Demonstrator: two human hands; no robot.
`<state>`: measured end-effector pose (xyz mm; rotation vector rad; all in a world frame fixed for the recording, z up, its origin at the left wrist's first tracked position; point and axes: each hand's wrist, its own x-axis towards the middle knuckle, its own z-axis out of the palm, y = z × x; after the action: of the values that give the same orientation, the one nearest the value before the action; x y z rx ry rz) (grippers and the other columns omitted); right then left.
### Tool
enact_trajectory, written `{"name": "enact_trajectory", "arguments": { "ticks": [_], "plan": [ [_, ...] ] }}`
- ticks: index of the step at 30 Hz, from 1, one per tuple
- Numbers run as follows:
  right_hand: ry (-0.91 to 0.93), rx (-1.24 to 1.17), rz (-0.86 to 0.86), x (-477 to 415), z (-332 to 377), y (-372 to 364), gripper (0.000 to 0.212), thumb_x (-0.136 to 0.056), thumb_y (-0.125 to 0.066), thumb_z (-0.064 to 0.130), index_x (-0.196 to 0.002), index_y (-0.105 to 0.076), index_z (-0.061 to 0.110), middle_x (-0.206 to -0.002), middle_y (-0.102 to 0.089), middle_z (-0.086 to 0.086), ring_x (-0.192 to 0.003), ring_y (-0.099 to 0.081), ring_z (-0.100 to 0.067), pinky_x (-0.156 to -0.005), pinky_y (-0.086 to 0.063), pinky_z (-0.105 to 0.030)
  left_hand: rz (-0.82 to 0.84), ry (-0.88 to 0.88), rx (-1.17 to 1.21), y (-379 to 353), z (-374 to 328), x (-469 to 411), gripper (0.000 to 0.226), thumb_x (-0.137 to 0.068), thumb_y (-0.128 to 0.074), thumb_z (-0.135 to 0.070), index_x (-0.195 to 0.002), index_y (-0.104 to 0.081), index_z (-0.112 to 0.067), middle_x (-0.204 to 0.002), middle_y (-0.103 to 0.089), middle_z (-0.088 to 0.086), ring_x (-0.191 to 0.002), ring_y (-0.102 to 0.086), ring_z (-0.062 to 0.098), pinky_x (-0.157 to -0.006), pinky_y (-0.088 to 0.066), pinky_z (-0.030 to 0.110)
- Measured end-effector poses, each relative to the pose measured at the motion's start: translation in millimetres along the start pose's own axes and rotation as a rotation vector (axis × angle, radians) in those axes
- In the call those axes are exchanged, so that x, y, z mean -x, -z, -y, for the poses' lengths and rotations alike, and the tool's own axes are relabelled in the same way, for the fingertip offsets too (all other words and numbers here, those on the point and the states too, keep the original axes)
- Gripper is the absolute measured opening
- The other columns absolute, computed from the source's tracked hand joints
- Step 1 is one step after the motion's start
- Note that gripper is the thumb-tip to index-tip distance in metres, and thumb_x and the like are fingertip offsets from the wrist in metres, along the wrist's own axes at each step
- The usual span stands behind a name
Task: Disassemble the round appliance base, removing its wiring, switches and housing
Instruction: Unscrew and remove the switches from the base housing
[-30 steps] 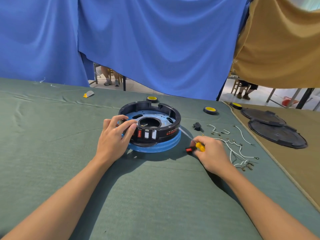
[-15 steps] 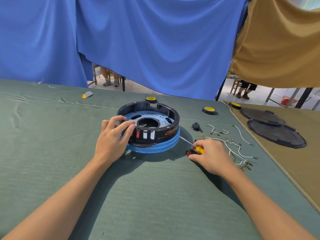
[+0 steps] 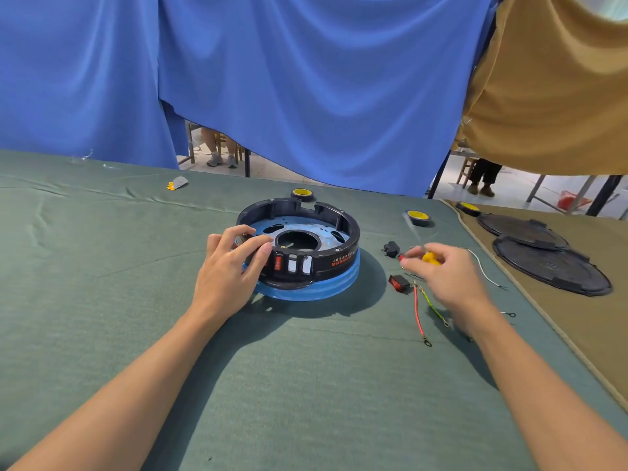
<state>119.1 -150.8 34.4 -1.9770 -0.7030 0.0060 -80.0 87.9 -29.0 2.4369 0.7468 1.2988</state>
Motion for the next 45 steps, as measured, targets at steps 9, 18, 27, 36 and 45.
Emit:
{"name": "enact_trajectory", "arguments": {
  "ticks": [9,18,27,36,45],
  "plan": [
    [0.014,0.692,0.643,-14.3,25.7,-7.3,0.013,-0.076,-0.072,0.035,-0.071,-0.073,0.024,-0.070,-0.065,0.001,-0.065,-0.052,-0.012,-0.054,-0.040,-0.026,-0.003,0.013,0.011,1.1,-2.5,1.0,0.037,-0.095,-0.041,-0.050,-0.114,-0.068,-0.035,-0.124,-0.049,-0.014,-0.101,-0.033,0.011,-0.080,-0.038,0.027],
    [0.135,0.600,0.328,-18.3,7.8,-13.2,0.055,-0.070,-0.082,0.048,-0.117,-0.064,0.025,-0.104,-0.060,0.000,-0.097,-0.053,-0.017,-0.083,-0.047,-0.036,-0.010,0.051,0.052,0.7,-0.8,-0.2,0.049,-0.091,-0.033,-0.060,-0.115,-0.068,-0.036,-0.123,-0.048,-0.016,-0.100,-0.032,0.010,-0.082,-0.035,0.025],
    [0.047,0.448,0.120,-4.4,-0.1,-23.6,0.029,-0.077,-0.076,0.047,-0.069,-0.063,0.021,-0.079,-0.064,-0.007,-0.092,-0.054,-0.029,-0.068,-0.046,-0.035,-0.012,0.054,0.061,-1.3,1.0,-1.2,0.046,-0.091,-0.034,-0.060,-0.114,-0.067,-0.038,-0.123,-0.047,-0.018,-0.100,-0.032,0.008,-0.078,-0.038,0.028],
    [0.010,0.557,0.046,8.2,-4.3,-52.5,0.026,-0.078,-0.073,0.034,-0.068,-0.058,0.016,-0.076,-0.061,-0.005,-0.075,-0.053,-0.030,-0.049,-0.031,-0.027,-0.019,0.051,0.061,-2.1,1.9,-0.8,0.047,-0.092,-0.033,-0.061,-0.114,-0.068,-0.038,-0.122,-0.047,-0.019,-0.097,-0.032,0.009,-0.080,-0.035,0.026],
    [0.072,0.456,0.107,2.5,-4.5,-47.5,0.018,-0.078,-0.077,0.035,-0.077,-0.068,0.019,-0.082,-0.063,-0.002,-0.084,-0.055,-0.023,-0.065,-0.042,-0.031,-0.010,0.043,0.057,-0.2,1.5,-0.4,0.049,-0.091,-0.034,-0.060,-0.117,-0.067,-0.036,-0.123,-0.047,-0.017,-0.098,-0.031,0.009,-0.081,-0.034,0.024]
  ]
}}
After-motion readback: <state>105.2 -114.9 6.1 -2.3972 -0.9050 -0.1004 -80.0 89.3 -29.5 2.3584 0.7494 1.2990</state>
